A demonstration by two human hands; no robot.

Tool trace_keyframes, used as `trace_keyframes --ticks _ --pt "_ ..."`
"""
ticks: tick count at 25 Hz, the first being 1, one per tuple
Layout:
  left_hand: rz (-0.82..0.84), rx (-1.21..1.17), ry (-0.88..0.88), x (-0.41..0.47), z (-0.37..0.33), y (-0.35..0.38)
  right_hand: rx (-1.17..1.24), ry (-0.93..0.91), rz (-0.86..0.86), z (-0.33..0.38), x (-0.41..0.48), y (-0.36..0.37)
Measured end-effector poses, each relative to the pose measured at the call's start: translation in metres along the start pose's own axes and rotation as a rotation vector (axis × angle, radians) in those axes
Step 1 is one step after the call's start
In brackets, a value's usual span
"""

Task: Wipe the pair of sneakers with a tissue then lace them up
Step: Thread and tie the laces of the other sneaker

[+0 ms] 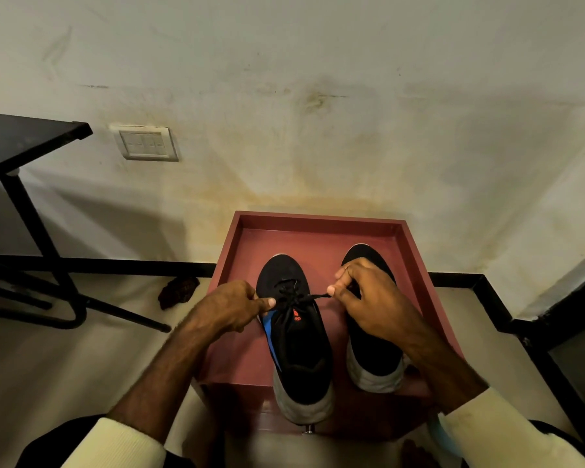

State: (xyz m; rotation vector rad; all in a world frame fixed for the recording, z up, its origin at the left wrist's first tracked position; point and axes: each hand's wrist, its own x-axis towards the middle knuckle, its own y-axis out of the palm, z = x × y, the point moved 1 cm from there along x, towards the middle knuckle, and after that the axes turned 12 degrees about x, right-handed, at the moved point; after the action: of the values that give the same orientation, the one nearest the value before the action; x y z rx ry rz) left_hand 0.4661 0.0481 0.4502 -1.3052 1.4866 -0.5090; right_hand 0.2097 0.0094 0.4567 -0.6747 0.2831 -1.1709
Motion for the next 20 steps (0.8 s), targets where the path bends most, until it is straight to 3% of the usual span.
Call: trace_keyframes --ticks 4,7,9,11,13,15,20 --pt "-0.004 0.036 0.055 -0.005 0.000 0.005 -0.037 0.022 0.008 -0.001 -0.005 0.001" --pt "-0.064 -0.146 0.114 -0.009 0.003 0.007 -0.036 -0.144 0.094 0.007 -0.012 0.001" --pt "0.029 -0.292 0.149 -0.016 0.002 0.006 -0.144 -0.249 0.227 0.015 -0.018 0.007" --pt "0.156 -0.246 0.219 -0.023 -0.003 0.008 -0.332 -0.335 0.265 0.017 -0.022 0.023" --pt "0.147 -0.118 0.303 -0.029 -0.013 0.013 -0.448 -0.364 0.211 0.015 -0.023 0.037" --pt "0.015 -0.024 0.307 -0.032 -0.019 0.018 -0.468 -0.378 0.158 0.017 -0.020 0.044" --pt "0.027 0.036 0.181 -0.037 -0.023 0.019 -0.250 -0.296 0.029 0.020 -0.016 0.036"
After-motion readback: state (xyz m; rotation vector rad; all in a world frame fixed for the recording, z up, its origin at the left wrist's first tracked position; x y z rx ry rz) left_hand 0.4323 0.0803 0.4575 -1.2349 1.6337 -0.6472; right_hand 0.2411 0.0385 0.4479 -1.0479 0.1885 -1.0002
